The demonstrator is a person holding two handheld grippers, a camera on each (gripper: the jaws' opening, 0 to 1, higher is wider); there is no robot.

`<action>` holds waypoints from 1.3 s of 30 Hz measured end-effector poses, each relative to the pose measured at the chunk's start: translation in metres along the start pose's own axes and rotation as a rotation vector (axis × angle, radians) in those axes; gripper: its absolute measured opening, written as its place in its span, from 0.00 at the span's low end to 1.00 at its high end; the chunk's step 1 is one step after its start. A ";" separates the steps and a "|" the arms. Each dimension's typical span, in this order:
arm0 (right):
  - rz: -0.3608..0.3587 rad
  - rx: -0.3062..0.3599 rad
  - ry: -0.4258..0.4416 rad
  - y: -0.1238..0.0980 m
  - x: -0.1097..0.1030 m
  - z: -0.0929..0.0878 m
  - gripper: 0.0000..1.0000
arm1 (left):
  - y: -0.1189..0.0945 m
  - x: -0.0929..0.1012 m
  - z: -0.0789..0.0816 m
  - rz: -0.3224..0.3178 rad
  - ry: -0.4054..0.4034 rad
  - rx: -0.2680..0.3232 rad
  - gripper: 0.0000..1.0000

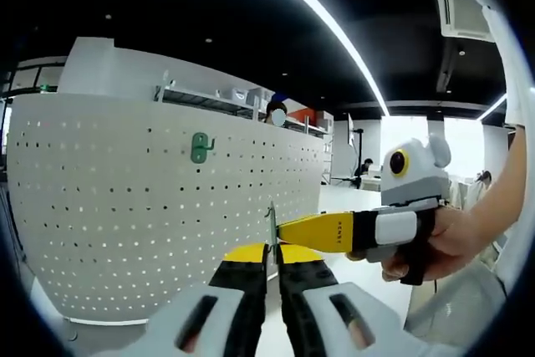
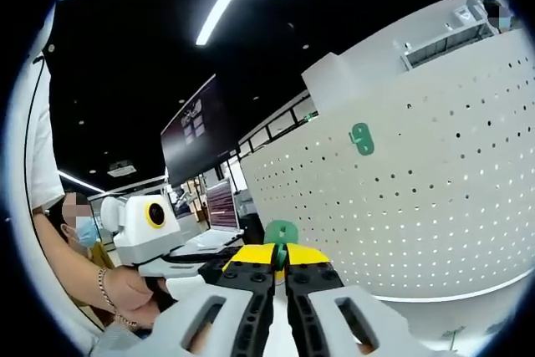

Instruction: Insert the hook assembly into the mounting plate slot until the hook locks in place.

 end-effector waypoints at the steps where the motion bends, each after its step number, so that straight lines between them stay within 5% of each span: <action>1: -0.001 0.002 0.005 0.000 0.001 0.000 0.00 | 0.001 0.000 -0.001 -0.016 -0.015 -0.010 0.09; 9: -0.006 0.003 0.010 -0.001 0.003 0.000 0.00 | 0.005 -0.003 -0.009 0.014 -0.037 -0.059 0.61; 15: -0.004 -0.001 0.011 -0.001 0.003 -0.001 0.00 | 0.006 -0.004 -0.016 0.032 -0.036 -0.099 0.89; 24: -0.014 -0.023 -0.049 0.001 -0.001 0.000 0.00 | 0.005 -0.003 -0.020 0.024 -0.037 -0.124 0.90; 32: -0.334 -0.020 -0.361 -0.007 0.010 0.029 0.01 | 0.003 -0.006 -0.022 0.038 -0.053 -0.126 0.87; 39: -0.364 -0.016 -0.373 -0.005 0.013 0.033 0.01 | 0.002 -0.007 -0.022 0.044 -0.056 -0.123 0.87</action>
Point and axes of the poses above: the point that each gripper's makers call its tool centre point, and the gripper's own axes: y roughly forward along the fingers, x roughly to its right, z roughly out of its top, the point moved 9 cm from there along -y, roughly backward along the fingers, and after that the axes turned 6 degrees about y, right-handed, at the moved point
